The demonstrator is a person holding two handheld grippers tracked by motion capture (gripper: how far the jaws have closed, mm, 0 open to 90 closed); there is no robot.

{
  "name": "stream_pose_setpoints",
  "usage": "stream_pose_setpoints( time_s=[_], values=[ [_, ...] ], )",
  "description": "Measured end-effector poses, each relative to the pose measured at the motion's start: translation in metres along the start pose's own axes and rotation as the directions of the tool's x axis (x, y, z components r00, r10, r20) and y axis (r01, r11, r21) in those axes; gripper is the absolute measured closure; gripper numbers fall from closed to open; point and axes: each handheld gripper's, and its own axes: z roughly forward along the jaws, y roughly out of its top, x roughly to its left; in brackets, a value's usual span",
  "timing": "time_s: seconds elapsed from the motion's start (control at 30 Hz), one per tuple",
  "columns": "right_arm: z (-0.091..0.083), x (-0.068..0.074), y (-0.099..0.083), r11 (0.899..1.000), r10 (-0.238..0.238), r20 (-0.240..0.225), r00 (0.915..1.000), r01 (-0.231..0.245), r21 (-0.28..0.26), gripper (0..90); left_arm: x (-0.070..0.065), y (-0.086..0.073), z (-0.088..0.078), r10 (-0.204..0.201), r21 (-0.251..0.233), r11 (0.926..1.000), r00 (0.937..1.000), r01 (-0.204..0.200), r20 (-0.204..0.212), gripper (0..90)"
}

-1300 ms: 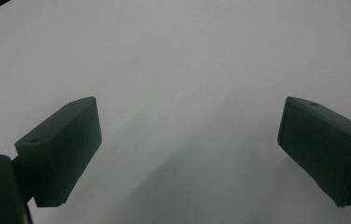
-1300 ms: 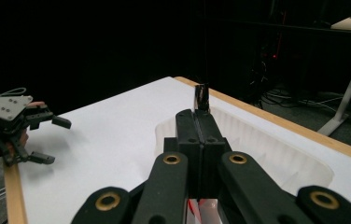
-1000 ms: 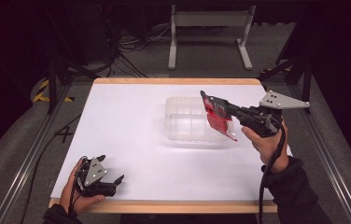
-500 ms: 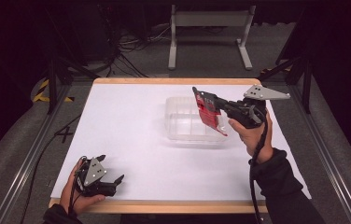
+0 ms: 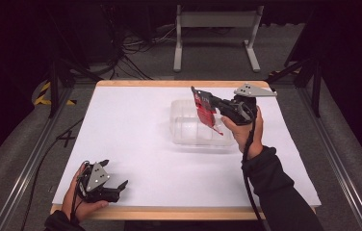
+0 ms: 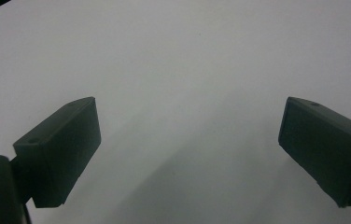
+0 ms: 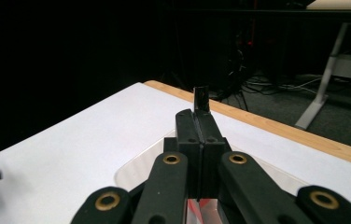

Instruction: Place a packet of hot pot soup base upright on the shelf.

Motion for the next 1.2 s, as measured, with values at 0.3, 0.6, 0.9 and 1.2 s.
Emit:
stream_pose_setpoints(
  time_s=[0.3, 0.6, 0.9, 1.2],
  values=[
    [0.024, -0.003, -0.004, 0.999, 0.035, 0.062, 0.9974, -0.034, -0.019, 90.0, 0.0, 0.0, 0.0, -0.002, -0.002, 1.0, 1.0, 0.002, 0.001, 6.3],
    [0.045, -0.011, -0.01, 0.997, 0.07, 0.102, 0.9923, -0.067, -0.038, 90.0, 0.001, 0.0, 0.0, -0.001, -0.006, 1.0, 1.0, 0.001, 0.006, 6.4],
    [0.05, -0.012, -0.007, 0.995, 0.081, 0.127, 0.9887, -0.072, -0.07, 90.0, 0.001, 0.0, 0.0, -0.003, -0.006, 1.0, 1.0, 0.003, 0.008, 6.3],
    [0.052, -0.005, -0.023, 0.993, 0.094, 0.12, 0.9883, -0.085, -0.076, 90.0, 0.001, 0.0, 0.0, 0.0, -0.005, 1.0, 1.0, 0.0, 0.007, 6.4]
  ],
)
